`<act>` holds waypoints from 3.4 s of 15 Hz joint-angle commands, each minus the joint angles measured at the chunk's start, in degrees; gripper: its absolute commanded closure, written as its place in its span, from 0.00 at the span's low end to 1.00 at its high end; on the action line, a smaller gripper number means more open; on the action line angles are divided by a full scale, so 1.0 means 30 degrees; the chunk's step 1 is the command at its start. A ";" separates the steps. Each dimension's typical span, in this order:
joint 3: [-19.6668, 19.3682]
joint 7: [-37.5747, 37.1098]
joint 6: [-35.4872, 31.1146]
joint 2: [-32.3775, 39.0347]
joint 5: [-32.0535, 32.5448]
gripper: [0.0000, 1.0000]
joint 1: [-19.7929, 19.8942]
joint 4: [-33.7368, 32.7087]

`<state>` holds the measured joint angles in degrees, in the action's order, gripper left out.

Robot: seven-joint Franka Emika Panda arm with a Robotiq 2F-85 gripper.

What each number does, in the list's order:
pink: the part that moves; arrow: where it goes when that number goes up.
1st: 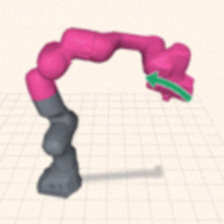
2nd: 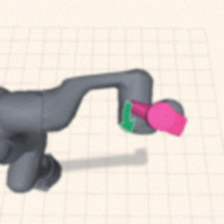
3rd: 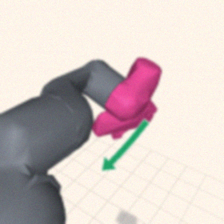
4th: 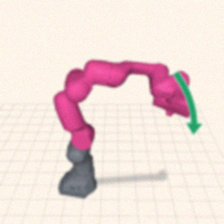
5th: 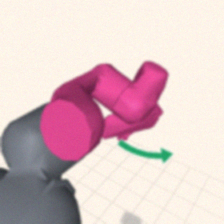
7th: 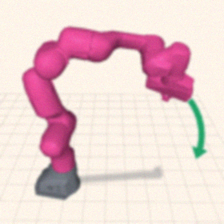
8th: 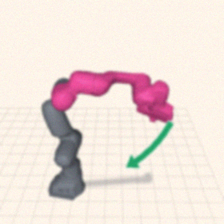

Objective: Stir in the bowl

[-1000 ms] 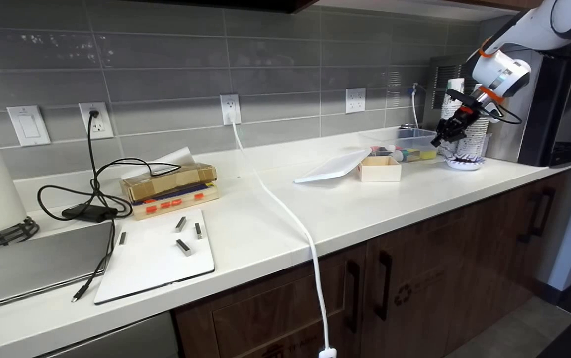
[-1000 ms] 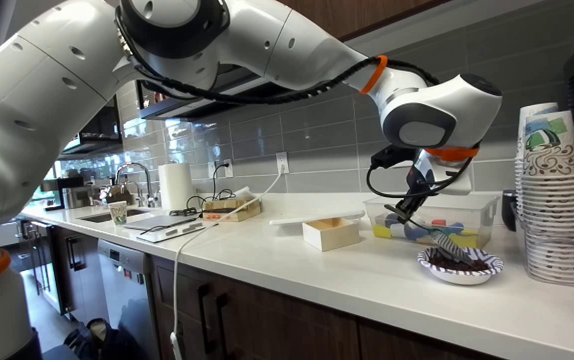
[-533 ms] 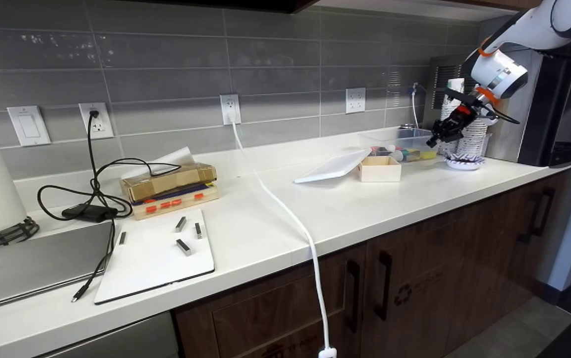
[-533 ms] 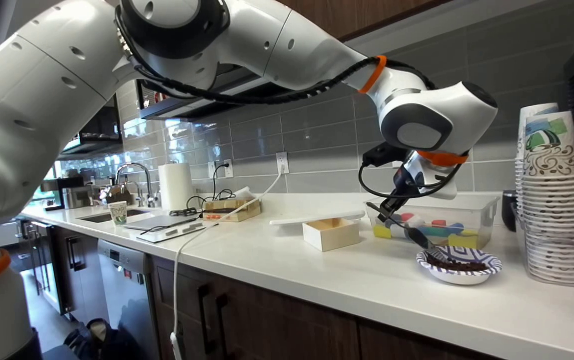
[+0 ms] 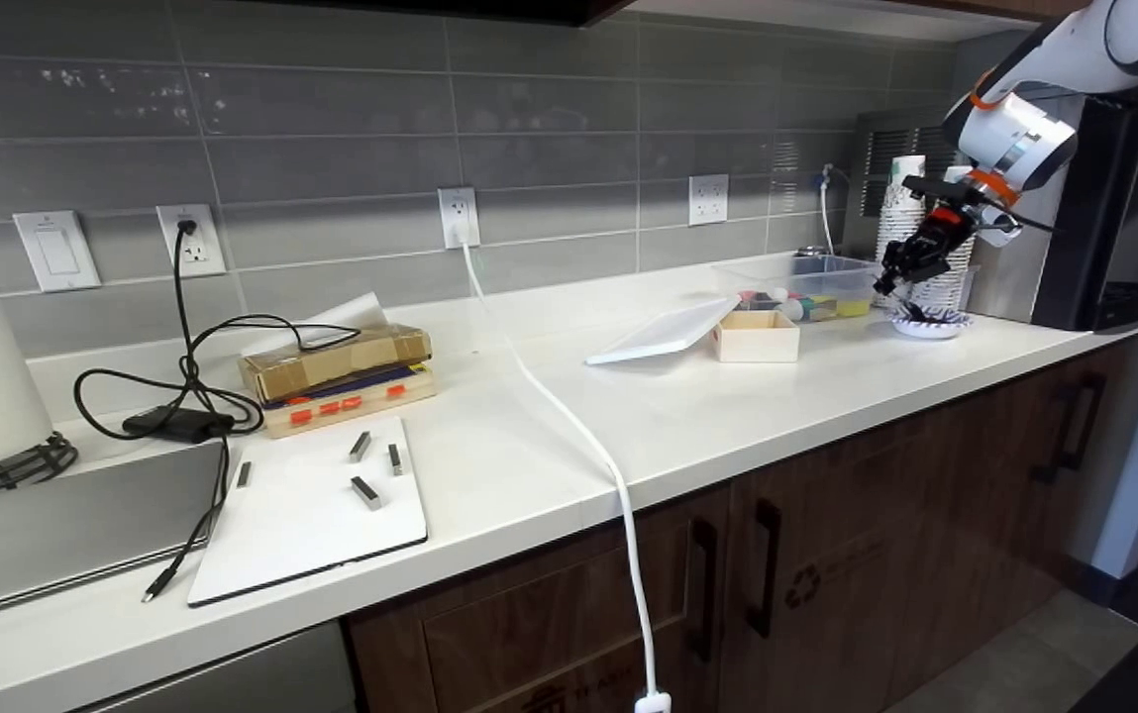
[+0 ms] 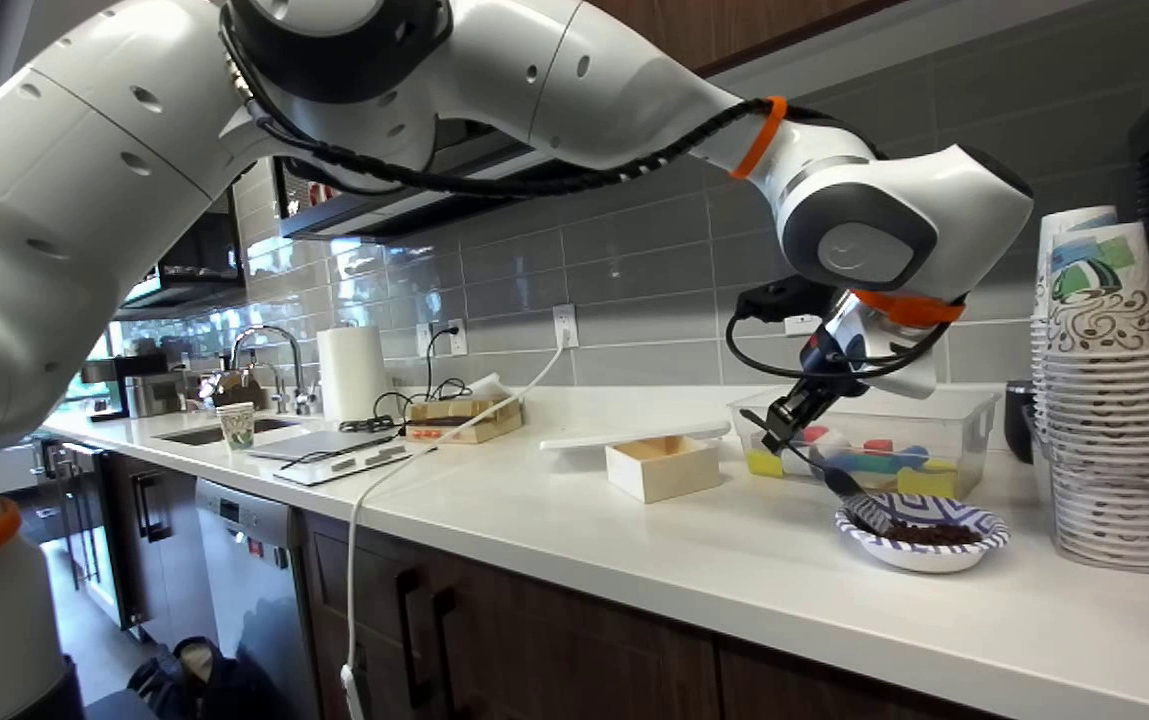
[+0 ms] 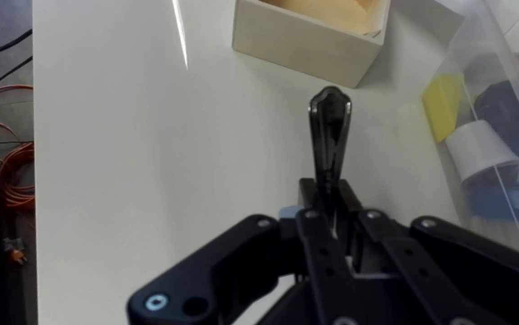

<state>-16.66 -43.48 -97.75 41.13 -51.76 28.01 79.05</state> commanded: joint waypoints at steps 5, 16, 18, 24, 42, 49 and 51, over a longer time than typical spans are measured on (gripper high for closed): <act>-0.0268 -0.0880 -0.2594 0.0209 0.1128 0.97 -0.0402 -0.0105; 0.1093 0.1877 -0.3817 0.0040 0.0773 0.97 -0.0256 0.0440; 0.1144 0.1669 -0.2572 -0.0046 0.0932 0.97 -0.0234 0.0472; 0.0495 0.0050 0.0169 -0.0007 0.1521 0.97 -0.0406 0.0144; 0.0536 -0.0624 -0.5964 -0.0066 0.2040 0.97 -0.1193 0.0509; 0.0196 -0.1859 -0.8618 0.0184 0.4387 0.97 -0.2403 0.1124; 0.0275 -0.2222 -0.8962 0.0321 0.5038 0.97 -0.2581 0.1296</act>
<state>-15.39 -47.67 -122.21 41.98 -39.87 21.79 81.71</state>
